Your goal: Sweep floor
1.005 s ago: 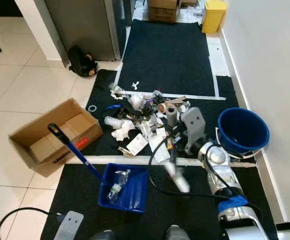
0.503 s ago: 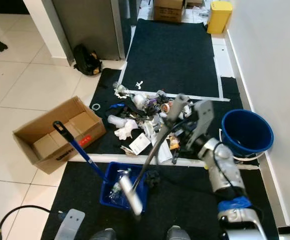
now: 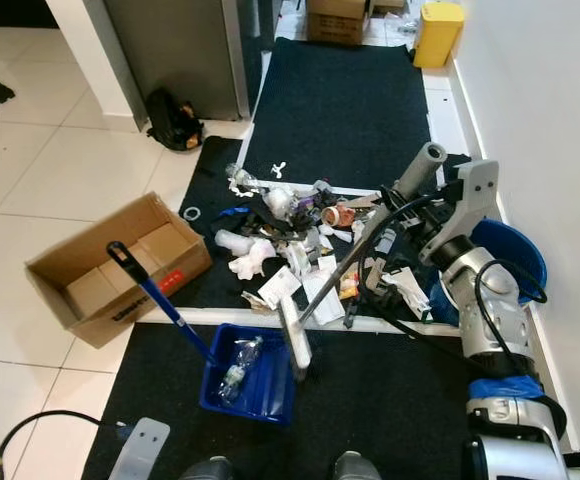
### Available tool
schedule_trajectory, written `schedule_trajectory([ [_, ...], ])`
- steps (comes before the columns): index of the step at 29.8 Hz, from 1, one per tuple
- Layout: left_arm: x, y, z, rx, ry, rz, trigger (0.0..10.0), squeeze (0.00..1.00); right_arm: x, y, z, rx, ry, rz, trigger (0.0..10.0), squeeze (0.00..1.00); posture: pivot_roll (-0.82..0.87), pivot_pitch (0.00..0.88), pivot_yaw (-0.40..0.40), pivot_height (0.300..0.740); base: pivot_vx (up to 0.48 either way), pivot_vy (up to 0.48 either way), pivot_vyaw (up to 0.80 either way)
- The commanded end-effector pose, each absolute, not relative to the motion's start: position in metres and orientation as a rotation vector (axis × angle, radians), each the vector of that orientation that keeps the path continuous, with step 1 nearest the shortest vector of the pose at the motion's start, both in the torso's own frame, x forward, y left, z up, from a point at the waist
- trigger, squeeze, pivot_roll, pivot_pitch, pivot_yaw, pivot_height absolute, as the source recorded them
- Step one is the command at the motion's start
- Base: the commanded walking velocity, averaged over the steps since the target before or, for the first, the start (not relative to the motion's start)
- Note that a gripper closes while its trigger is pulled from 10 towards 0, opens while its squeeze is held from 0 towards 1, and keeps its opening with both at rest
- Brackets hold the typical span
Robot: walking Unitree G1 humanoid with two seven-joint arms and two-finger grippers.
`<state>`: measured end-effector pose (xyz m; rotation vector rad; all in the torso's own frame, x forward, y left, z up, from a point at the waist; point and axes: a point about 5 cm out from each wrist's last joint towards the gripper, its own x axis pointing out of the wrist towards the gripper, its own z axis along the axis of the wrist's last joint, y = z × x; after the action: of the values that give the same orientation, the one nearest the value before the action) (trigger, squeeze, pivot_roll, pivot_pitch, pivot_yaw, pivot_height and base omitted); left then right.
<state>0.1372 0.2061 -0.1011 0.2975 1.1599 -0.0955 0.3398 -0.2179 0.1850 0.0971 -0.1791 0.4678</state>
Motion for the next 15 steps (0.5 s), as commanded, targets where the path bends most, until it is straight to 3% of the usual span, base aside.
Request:
schedule_trajectory([
  [1,0.122,0.196,-0.108,0.277,1.21,-0.134,10.0,0.0,0.341,-0.222,0.193,0.048,-0.202,0.456,0.0,0.0,0.07,0.157,-0.015,0.74,0.0,0.0,0.0],
  [9,0.121,0.196,-0.108,0.28,1.213,-0.134,10.0,0.0,0.347,-0.23,0.198,-0.075,-0.191,0.356,0.0,0.0,0.07,0.146,-0.019,0.74,0.0,0.0,0.0],
  [15,0.121,0.196,-0.108,0.282,1.212,-0.135,10.0,0.0,0.348,-0.22,0.187,-0.118,-0.142,0.4,0.0,0.0,0.07,0.145,-0.019,0.74,0.0,0.0,0.0],
])
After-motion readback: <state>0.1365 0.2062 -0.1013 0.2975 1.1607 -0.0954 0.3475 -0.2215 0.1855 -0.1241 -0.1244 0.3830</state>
